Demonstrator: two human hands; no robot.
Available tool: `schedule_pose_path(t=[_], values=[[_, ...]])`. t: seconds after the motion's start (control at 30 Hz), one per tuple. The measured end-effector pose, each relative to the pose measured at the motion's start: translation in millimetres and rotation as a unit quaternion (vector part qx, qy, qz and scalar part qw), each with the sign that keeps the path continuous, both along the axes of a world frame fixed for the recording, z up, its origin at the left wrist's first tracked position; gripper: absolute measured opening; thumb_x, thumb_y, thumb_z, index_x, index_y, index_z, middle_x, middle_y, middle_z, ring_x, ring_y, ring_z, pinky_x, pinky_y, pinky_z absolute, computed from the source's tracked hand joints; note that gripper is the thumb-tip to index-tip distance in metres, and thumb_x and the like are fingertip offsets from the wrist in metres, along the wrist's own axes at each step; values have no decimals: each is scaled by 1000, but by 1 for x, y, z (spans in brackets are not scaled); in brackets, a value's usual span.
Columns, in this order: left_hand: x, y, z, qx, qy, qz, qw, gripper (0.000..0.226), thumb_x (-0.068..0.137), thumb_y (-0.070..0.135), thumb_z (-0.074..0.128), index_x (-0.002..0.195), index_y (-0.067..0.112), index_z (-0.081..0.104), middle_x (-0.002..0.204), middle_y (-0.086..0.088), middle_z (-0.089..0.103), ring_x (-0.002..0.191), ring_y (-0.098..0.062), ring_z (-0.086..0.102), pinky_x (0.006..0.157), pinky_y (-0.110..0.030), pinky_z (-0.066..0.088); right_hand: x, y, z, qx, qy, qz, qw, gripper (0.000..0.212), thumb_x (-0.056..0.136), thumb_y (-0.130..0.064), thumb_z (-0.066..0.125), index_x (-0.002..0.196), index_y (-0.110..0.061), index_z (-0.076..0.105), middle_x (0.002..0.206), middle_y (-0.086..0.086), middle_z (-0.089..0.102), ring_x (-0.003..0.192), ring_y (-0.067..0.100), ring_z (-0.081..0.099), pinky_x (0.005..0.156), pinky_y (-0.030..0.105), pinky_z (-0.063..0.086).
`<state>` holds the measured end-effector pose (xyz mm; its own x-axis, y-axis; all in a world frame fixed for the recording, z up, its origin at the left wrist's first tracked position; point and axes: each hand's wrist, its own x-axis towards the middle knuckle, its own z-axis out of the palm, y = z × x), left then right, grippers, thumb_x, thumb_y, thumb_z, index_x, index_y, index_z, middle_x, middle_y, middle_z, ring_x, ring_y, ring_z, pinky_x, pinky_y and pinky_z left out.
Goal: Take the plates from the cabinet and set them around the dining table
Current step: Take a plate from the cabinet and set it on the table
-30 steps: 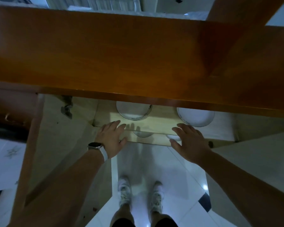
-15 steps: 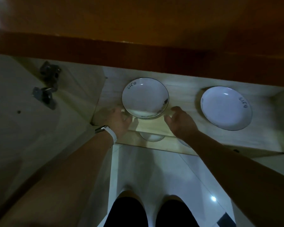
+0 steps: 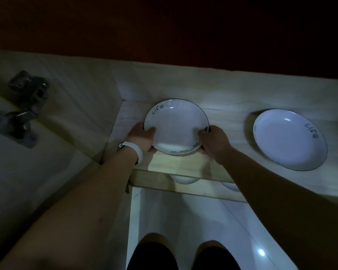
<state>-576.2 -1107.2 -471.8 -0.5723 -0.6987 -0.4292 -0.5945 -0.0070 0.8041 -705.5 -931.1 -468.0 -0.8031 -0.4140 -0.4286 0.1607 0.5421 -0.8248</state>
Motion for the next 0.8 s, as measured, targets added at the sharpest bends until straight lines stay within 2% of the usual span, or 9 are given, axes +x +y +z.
schedule_pose_path(t=[0.1,0.2,0.27,0.37,0.47,0.53,0.6,0.67,0.8], values=[[-2,0,-2,-1,-1,6,1000,27,92,27,52,113,10,55,100,-10,60,73,-25,63,38,-23,49,-2,-2,-3,-1,-3,2,1000,13,91,-14,49,93,-7,60,78,11,62,63,26,65,41,24,52],[-4,-1,-2,1,-7,9,1000,23,92,21,47,111,10,54,100,-9,59,73,-24,62,39,-24,50,-3,0,-6,8,14,20,1000,18,88,-11,47,95,-2,60,76,15,62,55,23,64,40,22,49],[-3,-2,-1,7,-4,7,1000,23,93,19,45,112,9,54,100,-9,59,73,-26,62,40,-27,52,-1,3,-7,8,37,36,999,20,89,-15,49,95,0,60,76,16,65,52,22,67,46,30,56],[4,1,3,16,8,16,1000,22,94,19,46,112,9,53,97,-9,59,76,-28,62,43,-34,55,4,9,-7,23,63,40,997,26,88,-28,54,99,-6,61,84,12,68,66,24,70,64,41,62],[15,11,10,28,20,42,999,21,94,18,49,112,8,51,100,-11,58,88,-35,60,64,-54,58,14,19,0,25,38,47,998,38,79,-44,60,102,-14,62,88,6,71,75,22,71,68,41,61],[23,21,16,13,23,38,999,15,95,16,49,108,10,50,105,-12,59,94,-31,58,82,-50,54,23,26,9,4,10,32,999,40,79,-39,65,111,-16,59,95,4,70,84,22,70,66,36,59],[33,31,21,16,33,38,999,11,96,14,49,107,15,52,109,-11,60,99,-29,57,92,-45,49,32,35,21,-6,-8,27,1000,36,84,-25,65,117,-15,54,102,4,66,90,21,66,71,38,59],[45,41,29,36,38,44,998,14,97,14,49,110,14,53,111,-9,61,104,-28,57,96,-48,47,42,45,31,8,-7,40,999,31,83,-17,61,112,-13,53,99,6,65,86,22,66,71,42,60],[72,66,55,59,52,46,996,17,96,25,49,113,23,51,111,-6,62,103,-26,59,93,-51,49,61,65,55,62,4,69,996,16,78,-19,58,91,-12,59,76,8,65,65,22,64,55,33,52]])
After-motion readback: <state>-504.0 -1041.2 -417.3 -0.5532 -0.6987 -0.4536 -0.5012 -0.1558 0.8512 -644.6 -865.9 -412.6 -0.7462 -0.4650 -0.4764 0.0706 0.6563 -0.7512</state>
